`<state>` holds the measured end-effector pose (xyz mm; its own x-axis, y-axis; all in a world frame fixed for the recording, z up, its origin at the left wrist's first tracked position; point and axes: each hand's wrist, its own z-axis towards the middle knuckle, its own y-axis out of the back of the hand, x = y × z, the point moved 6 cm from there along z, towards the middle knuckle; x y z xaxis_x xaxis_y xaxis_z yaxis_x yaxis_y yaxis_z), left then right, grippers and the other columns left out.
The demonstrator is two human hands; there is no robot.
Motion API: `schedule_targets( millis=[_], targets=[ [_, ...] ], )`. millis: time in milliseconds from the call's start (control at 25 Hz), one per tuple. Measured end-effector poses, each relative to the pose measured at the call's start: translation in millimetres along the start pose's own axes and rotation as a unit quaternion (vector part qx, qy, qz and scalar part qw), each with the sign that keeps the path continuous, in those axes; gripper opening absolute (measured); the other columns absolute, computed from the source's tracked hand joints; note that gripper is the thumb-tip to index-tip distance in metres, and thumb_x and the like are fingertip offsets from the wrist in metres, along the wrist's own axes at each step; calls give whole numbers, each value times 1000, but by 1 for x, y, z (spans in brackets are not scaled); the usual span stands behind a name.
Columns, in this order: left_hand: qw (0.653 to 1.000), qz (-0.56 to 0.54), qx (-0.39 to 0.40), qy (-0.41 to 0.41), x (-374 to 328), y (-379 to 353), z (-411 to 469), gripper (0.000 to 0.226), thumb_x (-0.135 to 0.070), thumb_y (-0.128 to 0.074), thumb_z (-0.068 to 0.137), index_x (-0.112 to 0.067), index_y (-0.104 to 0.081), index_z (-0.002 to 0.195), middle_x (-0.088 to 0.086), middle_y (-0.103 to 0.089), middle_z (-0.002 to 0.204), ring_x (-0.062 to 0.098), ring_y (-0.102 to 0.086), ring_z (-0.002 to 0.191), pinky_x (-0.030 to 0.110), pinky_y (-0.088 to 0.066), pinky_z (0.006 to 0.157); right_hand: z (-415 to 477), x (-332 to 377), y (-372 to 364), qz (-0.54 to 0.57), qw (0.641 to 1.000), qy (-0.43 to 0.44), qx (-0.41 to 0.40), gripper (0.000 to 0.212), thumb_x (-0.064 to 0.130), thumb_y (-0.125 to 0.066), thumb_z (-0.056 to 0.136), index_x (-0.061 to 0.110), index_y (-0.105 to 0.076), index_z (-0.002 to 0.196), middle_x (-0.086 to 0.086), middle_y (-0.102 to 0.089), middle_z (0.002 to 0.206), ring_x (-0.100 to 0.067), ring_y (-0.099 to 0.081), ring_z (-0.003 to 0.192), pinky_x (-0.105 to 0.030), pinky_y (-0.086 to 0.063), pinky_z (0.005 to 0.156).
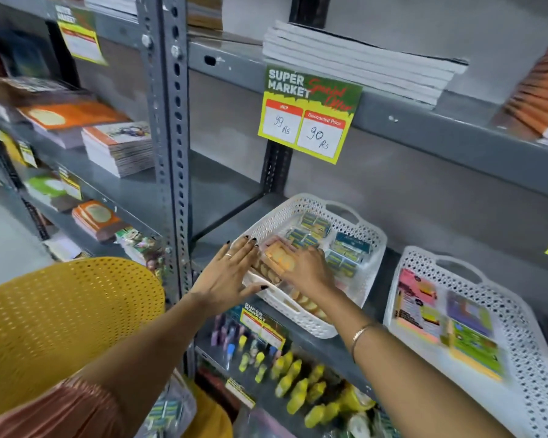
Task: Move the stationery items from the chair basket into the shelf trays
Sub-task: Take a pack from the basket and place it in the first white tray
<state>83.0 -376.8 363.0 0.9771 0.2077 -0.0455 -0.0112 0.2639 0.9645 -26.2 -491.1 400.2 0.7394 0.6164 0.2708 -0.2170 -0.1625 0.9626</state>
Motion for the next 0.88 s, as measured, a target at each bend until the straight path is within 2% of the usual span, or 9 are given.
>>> schedule_targets(
  millis=[120,320,440,720,880],
  targets=[
    [1000,-13,-4,15,0,-2,-1,97,-77,2,79,-9,-10,148,6,-5,155,17,4,142,37,2,115,4,4,-13,6,1000,-1,3,58,33,-73,76,8,-54,125,-14,-55,129,-29,-46,122,-36,-47,92],
    [999,-45,-16,20,0,-3,-4,93,-75,-7,83,-8,-10,148,7,-5,154,18,2,142,35,1,114,10,16,-21,38,998,34,25,47,25,-71,79,7,-57,119,-13,-53,130,-28,-48,120,-37,-48,89],
    [998,-46,-24,20,0,-3,-4,90,-73,-13,85,-8,-11,148,8,-6,155,18,2,142,35,1,114,13,16,-25,50,997,51,43,50,26,-73,77,8,-56,121,-13,-56,127,-28,-48,119,-35,-47,87],
    [999,-35,-35,17,-1,0,-3,91,-73,-10,83,-8,-7,147,7,-5,155,16,3,142,33,6,113,14,19,-27,64,996,57,37,48,27,-73,77,6,-58,117,-13,-59,122,-29,-51,115,-31,-45,80],
    [999,-17,-31,29,3,0,-10,90,-72,-8,84,-10,3,147,6,5,155,16,13,141,39,6,114,17,18,-23,89,991,50,80,52,23,-76,74,7,-57,120,-11,-59,123,-27,-55,114,-36,-53,90]
  ],
)
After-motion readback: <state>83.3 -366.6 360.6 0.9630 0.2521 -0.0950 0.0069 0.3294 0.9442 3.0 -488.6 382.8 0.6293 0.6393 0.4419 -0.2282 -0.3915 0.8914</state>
